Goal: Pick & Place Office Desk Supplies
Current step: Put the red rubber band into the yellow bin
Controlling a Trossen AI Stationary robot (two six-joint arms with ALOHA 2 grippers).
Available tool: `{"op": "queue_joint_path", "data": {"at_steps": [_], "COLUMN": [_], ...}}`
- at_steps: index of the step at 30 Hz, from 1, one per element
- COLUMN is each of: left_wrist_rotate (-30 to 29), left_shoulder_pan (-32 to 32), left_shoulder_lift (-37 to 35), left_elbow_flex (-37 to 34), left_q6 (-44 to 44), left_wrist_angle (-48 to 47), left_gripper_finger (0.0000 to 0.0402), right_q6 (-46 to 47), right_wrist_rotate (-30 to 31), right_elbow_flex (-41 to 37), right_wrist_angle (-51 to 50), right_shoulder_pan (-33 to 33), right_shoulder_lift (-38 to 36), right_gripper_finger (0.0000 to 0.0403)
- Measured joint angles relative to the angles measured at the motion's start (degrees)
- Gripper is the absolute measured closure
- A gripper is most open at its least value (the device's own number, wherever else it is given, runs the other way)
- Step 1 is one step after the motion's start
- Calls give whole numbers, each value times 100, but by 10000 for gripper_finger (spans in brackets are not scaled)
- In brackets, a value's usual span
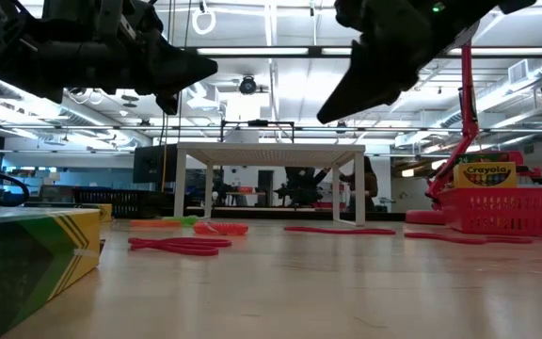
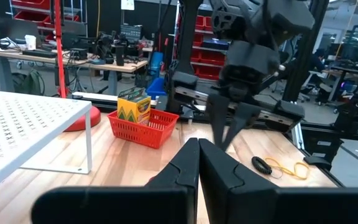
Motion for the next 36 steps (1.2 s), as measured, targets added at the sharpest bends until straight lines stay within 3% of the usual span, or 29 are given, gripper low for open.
{"op": "queue_joint_path", "data": {"at_steps": [10, 17, 27, 36], "left_wrist_rotate": [-1, -2, -2, -2], "left_shoulder_pan": [0, 0, 0, 2], "left_shoulder_lift": [2, 2, 4, 4], "left_elbow_flex": [0, 0, 0, 0], "left_q6": [1, 2, 2, 0], "left_wrist_angle": [-4, -4, -7, -11], "left_gripper_finger": [389, 389, 388, 388], "right_q6": [1205, 1779, 2200, 2290], "right_wrist_rotate": [-488, -825, -1447, -1163], "right_elbow_flex": [324, 326, 327, 767], "right_wrist_angle": [-1851, -2305, -2698, -3362], "right_shoulder_pan": [559, 895, 993, 991], "right_shoulder_lift": [0, 0, 0, 129], "right_gripper_finger": [391, 386, 343, 342]}}
